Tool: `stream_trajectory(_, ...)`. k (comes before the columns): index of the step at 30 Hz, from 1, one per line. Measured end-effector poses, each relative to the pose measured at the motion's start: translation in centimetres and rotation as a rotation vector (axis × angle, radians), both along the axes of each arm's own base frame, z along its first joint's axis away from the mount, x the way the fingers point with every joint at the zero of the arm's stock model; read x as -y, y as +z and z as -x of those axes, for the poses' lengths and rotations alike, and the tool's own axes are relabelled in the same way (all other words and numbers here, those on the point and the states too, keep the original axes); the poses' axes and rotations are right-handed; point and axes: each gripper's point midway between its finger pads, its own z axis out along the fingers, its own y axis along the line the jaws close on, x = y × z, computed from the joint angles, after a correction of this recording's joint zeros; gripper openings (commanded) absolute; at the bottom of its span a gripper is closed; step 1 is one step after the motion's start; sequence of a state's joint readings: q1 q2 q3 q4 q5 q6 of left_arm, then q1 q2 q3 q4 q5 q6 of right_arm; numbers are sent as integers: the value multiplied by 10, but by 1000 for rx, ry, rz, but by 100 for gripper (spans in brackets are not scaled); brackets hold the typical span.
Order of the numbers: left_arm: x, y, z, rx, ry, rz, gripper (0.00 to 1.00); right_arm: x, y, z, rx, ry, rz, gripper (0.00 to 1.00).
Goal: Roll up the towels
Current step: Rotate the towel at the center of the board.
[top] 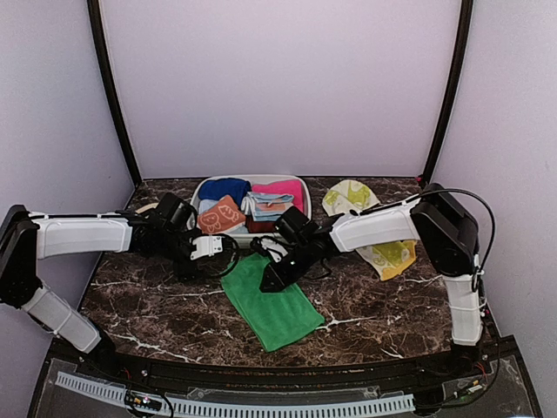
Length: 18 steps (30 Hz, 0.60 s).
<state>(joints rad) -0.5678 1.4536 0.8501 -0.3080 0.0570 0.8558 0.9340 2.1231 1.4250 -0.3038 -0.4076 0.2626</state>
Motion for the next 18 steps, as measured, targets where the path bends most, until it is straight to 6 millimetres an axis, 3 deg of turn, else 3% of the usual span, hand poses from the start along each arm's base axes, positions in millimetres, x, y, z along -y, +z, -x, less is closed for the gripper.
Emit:
stream_trajectory(5, 6, -13, -1, -40, 28, 26, 77, 3, -3, -13, 68, -74, -32, 14)
stream_trajectory(11, 18, -26, 4, -89, 7, 34, 78, 30, -6, -18, 90, -260, -75, 10)
stream_trajectory(18, 75, 6, 6, -28, -113, 92, 78, 59, -9, -12, 44, -526, -98, 7)
